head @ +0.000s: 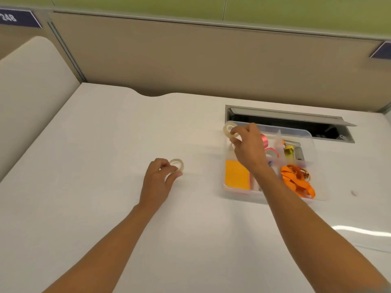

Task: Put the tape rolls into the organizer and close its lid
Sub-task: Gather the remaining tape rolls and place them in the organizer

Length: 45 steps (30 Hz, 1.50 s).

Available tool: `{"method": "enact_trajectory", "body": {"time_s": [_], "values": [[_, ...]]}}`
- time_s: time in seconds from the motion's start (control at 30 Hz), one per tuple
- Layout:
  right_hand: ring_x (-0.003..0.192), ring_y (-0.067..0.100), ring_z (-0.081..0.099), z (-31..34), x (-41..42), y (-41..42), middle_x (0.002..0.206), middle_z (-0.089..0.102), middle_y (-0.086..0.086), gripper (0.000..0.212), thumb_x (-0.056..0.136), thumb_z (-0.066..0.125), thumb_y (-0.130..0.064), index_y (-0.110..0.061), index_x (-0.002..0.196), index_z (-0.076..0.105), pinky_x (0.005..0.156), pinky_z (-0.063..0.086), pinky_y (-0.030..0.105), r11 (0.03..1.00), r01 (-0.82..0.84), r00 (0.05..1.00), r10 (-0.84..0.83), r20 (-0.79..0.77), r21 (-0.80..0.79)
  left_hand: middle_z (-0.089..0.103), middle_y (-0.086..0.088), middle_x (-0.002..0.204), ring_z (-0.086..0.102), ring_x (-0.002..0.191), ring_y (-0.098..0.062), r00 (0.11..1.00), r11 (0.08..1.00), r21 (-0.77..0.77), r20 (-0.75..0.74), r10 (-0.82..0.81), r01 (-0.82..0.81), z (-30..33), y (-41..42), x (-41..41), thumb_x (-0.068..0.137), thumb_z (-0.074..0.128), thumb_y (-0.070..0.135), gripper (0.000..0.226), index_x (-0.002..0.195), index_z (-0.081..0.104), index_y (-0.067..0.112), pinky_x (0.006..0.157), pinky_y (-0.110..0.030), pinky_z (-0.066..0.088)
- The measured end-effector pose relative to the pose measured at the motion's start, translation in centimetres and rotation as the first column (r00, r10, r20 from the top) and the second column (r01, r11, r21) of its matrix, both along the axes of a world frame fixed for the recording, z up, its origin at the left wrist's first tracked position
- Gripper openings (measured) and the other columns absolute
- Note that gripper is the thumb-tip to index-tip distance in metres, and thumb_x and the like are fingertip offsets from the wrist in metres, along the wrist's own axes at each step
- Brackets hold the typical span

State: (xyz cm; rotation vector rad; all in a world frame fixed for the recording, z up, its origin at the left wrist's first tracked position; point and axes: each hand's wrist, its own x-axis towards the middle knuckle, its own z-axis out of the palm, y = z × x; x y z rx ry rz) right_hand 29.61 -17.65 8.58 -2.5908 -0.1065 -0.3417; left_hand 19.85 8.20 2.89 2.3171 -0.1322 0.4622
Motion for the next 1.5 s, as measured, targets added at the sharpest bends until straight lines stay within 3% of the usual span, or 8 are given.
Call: {"method": "enact_trajectory", "body": {"time_s": [0.17, 0.33, 0.5, 0.6, 0.77, 1.17, 1.5], "values": [[0.089, 0.029, 0.057, 0.2, 3.5, -5.0, 0.102, 0.061, 0.012, 0.026, 0.086, 0.065, -0.011, -0.015, 0.112, 0.063, 0.072, 0.052, 0.039, 0.969, -0.122, 0.992, 0.11, -0.07, -0.213, 0.059, 0.008, 0.091, 0.056, 0.074, -0.008, 0.996, 0.99, -0.122, -0.038, -0.077, 0.071, 2.0, -5.4, 2.5, 0.082, 0.072, 0.017, 0.01, 0.09, 0.072, 0.011, 0.064, -0.017, 0.042], [0.086, 0.028, 0.057, 0.5, 6.6, -6.6, 0.101, 0.063, 0.01, 0.025, 0.089, 0.062, -0.017, -0.019, 0.114, 0.062, 0.07, 0.05, 0.038, 0.865, -0.27, 0.963, 0.237, -0.13, -0.422, 0.059, 0.008, 0.092, 0.057, 0.075, -0.004, 0.995, 0.991, -0.089, 0.009, -0.1, 0.1, 3.2, -9.2, 5.8, 0.084, 0.07, 0.016, 0.011, 0.092, 0.073, 0.009, 0.066, -0.009, 0.039], [0.084, 0.026, 0.057, -0.3, 7.9, -6.5, 0.096, 0.063, 0.009, 0.016, 0.087, 0.062, -0.012, -0.015, 0.102, 0.063, 0.066, 0.047, 0.036, 0.716, -0.392, 0.919, 0.328, -0.217, -0.577, 0.057, -0.002, 0.096, 0.059, 0.076, -0.015, 0.992, 0.993, 0.012, 0.031, -0.119, 0.118, 3.6, -10.9, 8.2, 0.086, 0.068, 0.017, 0.017, 0.097, 0.071, 0.005, 0.069, -0.025, 0.05], [0.087, 0.026, 0.059, -1.3, 8.1, -6.3, 0.098, 0.064, 0.01, 0.018, 0.086, 0.064, -0.014, -0.014, 0.104, 0.063, 0.069, 0.048, 0.036, 0.631, -0.431, 0.898, 0.367, -0.241, -0.645, 0.054, -0.004, 0.099, 0.058, 0.075, -0.013, 0.995, 0.995, 0.024, 0.027, -0.097, 0.096, 3.7, -11.5, 8.9, 0.087, 0.067, 0.019, 0.019, 0.098, 0.071, 0.005, 0.07, -0.026, 0.05], [0.085, 0.028, 0.063, -1.9, 8.6, -6.6, 0.098, 0.065, 0.012, 0.022, 0.084, 0.068, -0.017, -0.011, 0.105, 0.064, 0.068, 0.05, 0.035, 0.596, -0.445, 0.888, 0.39, -0.244, -0.668, 0.055, -0.007, 0.102, 0.06, 0.074, -0.013, 0.996, 0.994, 0.065, -0.015, -0.084, 0.085, 2.9, -12.0, 8.4, 0.086, 0.067, 0.021, 0.02, 0.098, 0.071, 0.006, 0.071, -0.014, 0.044], [0.082, 0.028, 0.064, -1.9, 9.1, -7.1, 0.096, 0.066, 0.011, 0.025, 0.083, 0.068, -0.018, -0.011, 0.106, 0.062, 0.063, 0.047, 0.034, 0.565, -0.447, 0.886, 0.387, -0.256, -0.694, 0.056, -0.01, 0.106, 0.065, 0.076, -0.019, 0.989, 0.984, 0.099, -0.039, -0.143, 0.146, 1.3, -14.0, 7.3, 0.085, 0.067, 0.025, 0.019, 0.095, 0.072, 0.009, 0.066, -0.027, 0.055], [0.068, 0.026, 0.057, -2.4, 8.9, -6.6, 0.079, 0.065, 0.008, 0.019, 0.087, 0.062, -0.018, -0.014, 0.106, 0.058, 0.077, 0.043, 0.037, 0.57, -0.416, 0.903, 0.355, -0.244, -0.709, 0.057, -0.011, 0.105, 0.065, 0.075, -0.021, 0.992, 0.982, 0.144, -0.01, -0.126, 0.126, 0.3, -14.3, 6.1, 0.087, 0.065, 0.025, 0.019, 0.096, 0.07, 0.009, 0.061, -0.035, 0.059]]}}
